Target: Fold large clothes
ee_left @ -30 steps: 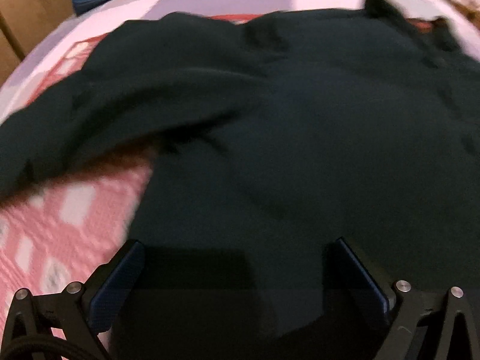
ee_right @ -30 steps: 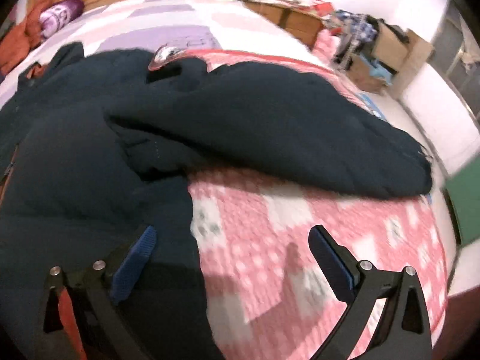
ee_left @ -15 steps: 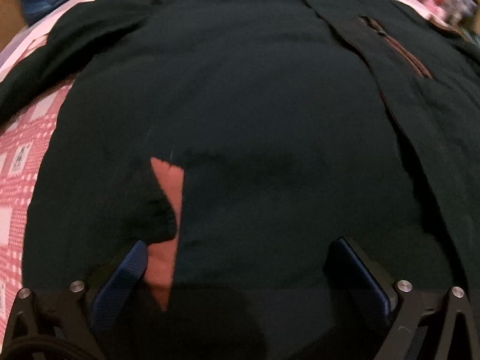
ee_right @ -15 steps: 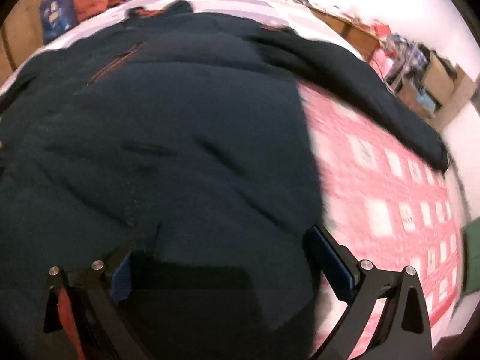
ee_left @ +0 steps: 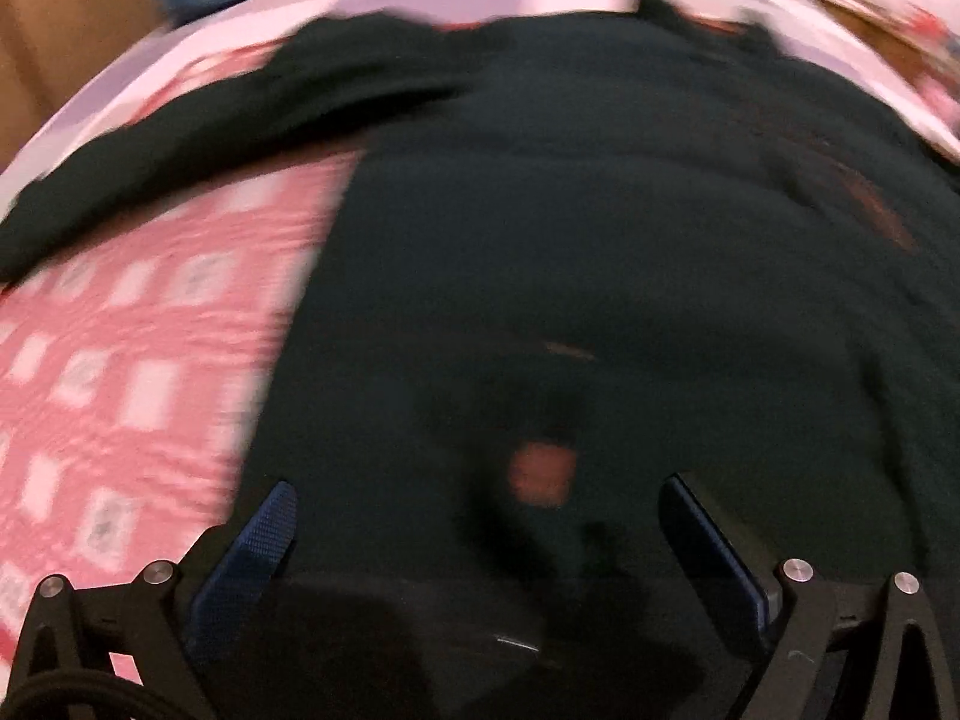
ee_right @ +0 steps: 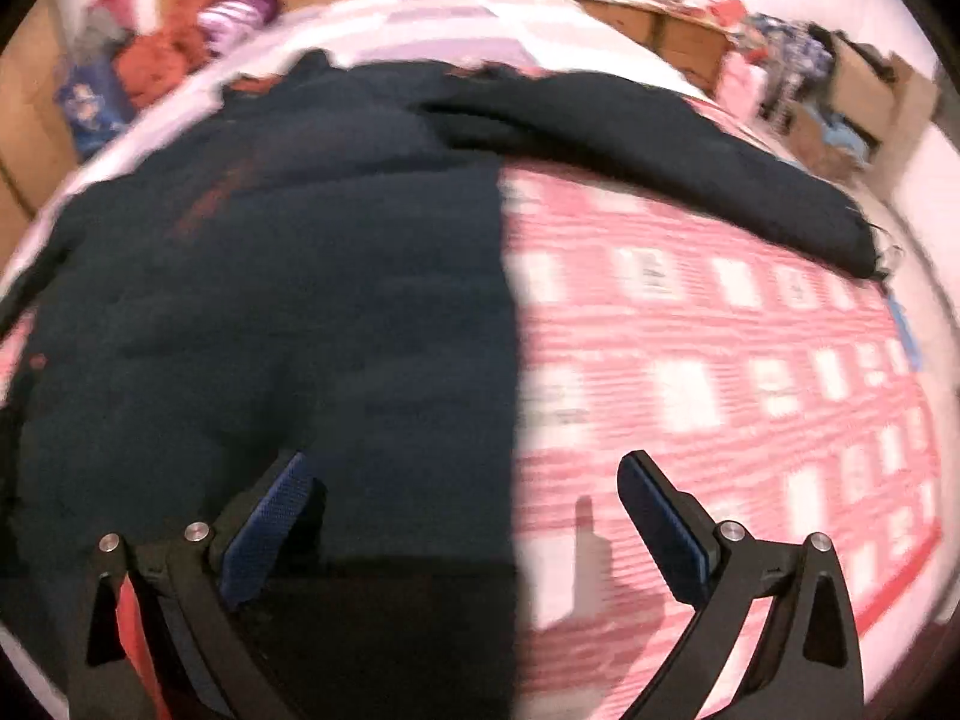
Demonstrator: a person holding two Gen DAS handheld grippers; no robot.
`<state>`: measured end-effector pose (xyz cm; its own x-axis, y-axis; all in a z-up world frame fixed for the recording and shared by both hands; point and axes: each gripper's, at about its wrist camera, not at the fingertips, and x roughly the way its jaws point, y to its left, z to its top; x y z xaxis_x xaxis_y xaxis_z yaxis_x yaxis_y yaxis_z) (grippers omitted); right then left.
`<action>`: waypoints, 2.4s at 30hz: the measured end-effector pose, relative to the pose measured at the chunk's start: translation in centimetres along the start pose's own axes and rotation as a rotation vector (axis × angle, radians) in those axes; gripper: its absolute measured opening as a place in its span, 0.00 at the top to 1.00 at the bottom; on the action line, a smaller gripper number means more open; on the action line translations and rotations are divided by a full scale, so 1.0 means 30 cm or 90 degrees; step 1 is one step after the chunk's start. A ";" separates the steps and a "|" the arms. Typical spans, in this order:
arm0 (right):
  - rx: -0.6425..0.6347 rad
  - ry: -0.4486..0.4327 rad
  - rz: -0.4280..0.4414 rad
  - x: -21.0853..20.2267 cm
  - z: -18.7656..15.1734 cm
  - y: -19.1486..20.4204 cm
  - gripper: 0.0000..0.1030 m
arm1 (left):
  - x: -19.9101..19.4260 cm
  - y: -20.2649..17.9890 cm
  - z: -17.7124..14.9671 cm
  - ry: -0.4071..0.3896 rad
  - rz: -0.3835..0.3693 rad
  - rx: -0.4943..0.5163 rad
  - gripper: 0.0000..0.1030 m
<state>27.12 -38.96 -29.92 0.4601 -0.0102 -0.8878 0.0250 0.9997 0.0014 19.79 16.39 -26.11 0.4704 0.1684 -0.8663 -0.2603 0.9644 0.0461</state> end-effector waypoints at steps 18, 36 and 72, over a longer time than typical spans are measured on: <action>-0.054 0.035 0.058 0.201 0.189 0.088 0.16 | 0.328 0.142 0.254 0.076 -0.002 -0.026 0.03; 0.043 -0.008 0.013 0.098 0.160 -0.065 0.16 | 0.376 0.071 0.333 0.070 -0.111 0.065 0.41; -0.030 -0.024 -0.004 0.053 0.197 -0.070 1.00 | 0.289 0.155 0.323 0.009 -0.101 0.055 0.96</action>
<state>33.05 -41.22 -28.60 0.4931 -0.0166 -0.8698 -0.0130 0.9996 -0.0265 30.82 24.31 -28.59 0.4883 0.0110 -0.8726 -0.1101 0.9927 -0.0491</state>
